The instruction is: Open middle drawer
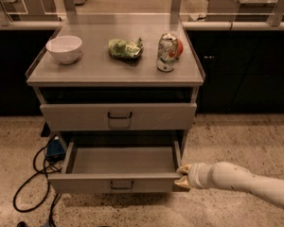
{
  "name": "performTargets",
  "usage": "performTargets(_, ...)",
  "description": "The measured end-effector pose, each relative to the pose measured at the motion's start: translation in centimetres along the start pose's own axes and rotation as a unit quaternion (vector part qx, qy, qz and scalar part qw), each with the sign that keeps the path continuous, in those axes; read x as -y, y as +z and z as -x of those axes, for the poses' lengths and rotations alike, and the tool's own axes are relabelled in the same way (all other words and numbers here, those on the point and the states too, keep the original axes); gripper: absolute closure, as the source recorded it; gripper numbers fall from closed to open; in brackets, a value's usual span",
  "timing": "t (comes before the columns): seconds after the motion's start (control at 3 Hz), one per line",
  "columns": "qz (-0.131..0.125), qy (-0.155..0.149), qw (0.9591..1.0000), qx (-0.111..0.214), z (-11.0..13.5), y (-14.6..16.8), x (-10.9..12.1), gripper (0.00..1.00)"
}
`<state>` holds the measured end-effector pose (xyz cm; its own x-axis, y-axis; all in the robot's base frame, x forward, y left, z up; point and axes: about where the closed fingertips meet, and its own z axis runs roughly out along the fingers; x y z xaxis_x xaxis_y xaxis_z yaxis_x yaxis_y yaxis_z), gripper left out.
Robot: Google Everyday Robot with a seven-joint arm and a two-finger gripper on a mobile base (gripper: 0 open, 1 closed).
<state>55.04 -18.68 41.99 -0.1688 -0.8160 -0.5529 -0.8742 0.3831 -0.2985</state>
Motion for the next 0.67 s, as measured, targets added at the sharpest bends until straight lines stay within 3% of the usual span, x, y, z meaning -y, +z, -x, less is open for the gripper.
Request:
performTargets(0.33, 0.000, 0.000, 1.0000, 0.000, 0.3, -0.3, 0.0, 1.00)
performTargets(0.67, -0.006, 0.007, 1.0000, 0.002, -0.6, -0.7, -1.8, 1.00)
